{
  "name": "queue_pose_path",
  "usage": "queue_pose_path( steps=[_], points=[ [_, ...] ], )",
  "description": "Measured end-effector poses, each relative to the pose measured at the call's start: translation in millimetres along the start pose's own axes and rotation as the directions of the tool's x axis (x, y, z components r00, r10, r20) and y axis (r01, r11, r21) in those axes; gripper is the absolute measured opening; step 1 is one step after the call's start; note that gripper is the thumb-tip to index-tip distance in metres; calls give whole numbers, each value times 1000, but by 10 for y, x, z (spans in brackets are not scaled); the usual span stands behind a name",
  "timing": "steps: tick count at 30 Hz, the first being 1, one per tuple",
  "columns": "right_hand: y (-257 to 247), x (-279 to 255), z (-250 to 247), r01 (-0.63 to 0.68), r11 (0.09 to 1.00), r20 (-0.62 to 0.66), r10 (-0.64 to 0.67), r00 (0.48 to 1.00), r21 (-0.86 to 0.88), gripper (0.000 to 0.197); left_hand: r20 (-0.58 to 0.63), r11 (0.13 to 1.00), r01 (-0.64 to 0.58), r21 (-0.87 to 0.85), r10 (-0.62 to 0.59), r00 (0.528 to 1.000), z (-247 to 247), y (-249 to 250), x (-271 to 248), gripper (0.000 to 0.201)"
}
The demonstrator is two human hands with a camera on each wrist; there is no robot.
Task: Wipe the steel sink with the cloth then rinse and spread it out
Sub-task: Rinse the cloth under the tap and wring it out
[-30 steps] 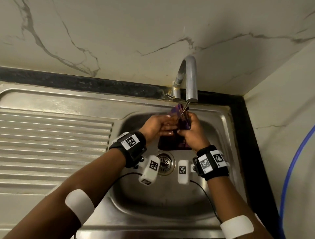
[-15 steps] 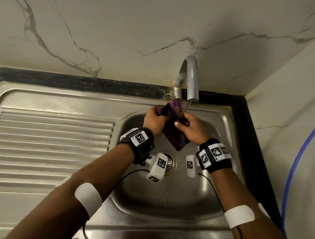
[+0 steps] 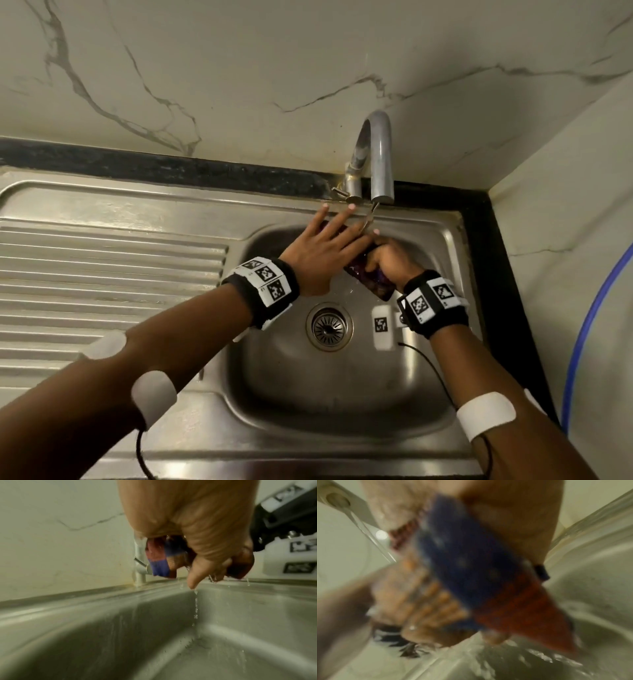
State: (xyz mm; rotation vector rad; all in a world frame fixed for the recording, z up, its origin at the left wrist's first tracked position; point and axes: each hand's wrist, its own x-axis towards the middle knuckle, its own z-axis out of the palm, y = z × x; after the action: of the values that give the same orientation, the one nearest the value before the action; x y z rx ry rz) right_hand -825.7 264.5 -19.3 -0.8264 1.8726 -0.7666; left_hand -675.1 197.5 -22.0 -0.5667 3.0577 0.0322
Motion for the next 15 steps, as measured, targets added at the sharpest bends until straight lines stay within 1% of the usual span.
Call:
queue_pose_path(
  steps=[1, 2, 3, 4, 5, 7, 8, 9, 10, 11, 12, 13, 14, 15],
  points=[
    [-43, -28, -5, -16, 997, 38, 13, 999, 73, 31, 16, 997, -20, 73, 19, 1000, 13, -15, -2, 96],
    [-93, -70, 0, -70, 984, 92, 55, 994, 163, 27, 0, 996, -17, 92, 17, 1000, 22, -39, 11, 90],
    [-137, -111, 10, -122, 965, 162, 85, 983, 231, 20, -50, 995, -18, 96, 23, 998, 10, -62, 25, 82],
    [-168, -141, 15, -164, 952, 225, 106, 968, 259, 14, -92, 996, -30, 86, 38, 995, -11, -87, 39, 72],
    [-166, -151, 8, -168, 947, 267, 92, 959, 276, 18, -98, 998, -38, 54, 43, 994, -43, -100, 56, 63],
    [-126, -128, -21, -97, 977, 304, 36, 952, 190, 27, -67, 999, -45, -18, 44, 997, -79, -101, 58, 56],
    [-121, -134, -25, -47, 994, 324, 14, 946, 97, 32, -52, 998, -61, -36, 59, 997, -68, -96, 47, 57],
    [-101, -142, -35, -6, 1000, 343, 3, 939, 8, 35, -33, 996, -76, -38, 75, 997, -50, -96, 36, 62],
    [-72, -152, -54, 11, 996, 351, 21, 936, -87, 34, -5, 996, -80, -49, 80, 997, -17, -121, 41, 70],
    [-26, -152, -81, 9, 987, 345, 48, 937, -161, 27, 26, 993, -52, -104, 55, 998, 3, -159, 55, 79],
    [16, -171, -107, -14, 977, 330, 86, 940, -215, 20, 56, 975, 29, -219, -18, 998, 13, -203, 81, 86],
    [77, -180, -142, -38, 969, 308, 114, 944, -245, 16, 104, 913, 156, -378, -126, 987, -1, -247, 115, 90],
    [136, -197, -182, -63, 963, 281, 138, 950, -263, 17, 156, 800, 284, -528, -238, 959, -7, -300, 161, 90],
    [195, -215, -222, -82, 960, 255, 153, 955, -268, 19, 199, 668, 380, -640, -333, 922, -17, -351, 216, 86]
  ],
)
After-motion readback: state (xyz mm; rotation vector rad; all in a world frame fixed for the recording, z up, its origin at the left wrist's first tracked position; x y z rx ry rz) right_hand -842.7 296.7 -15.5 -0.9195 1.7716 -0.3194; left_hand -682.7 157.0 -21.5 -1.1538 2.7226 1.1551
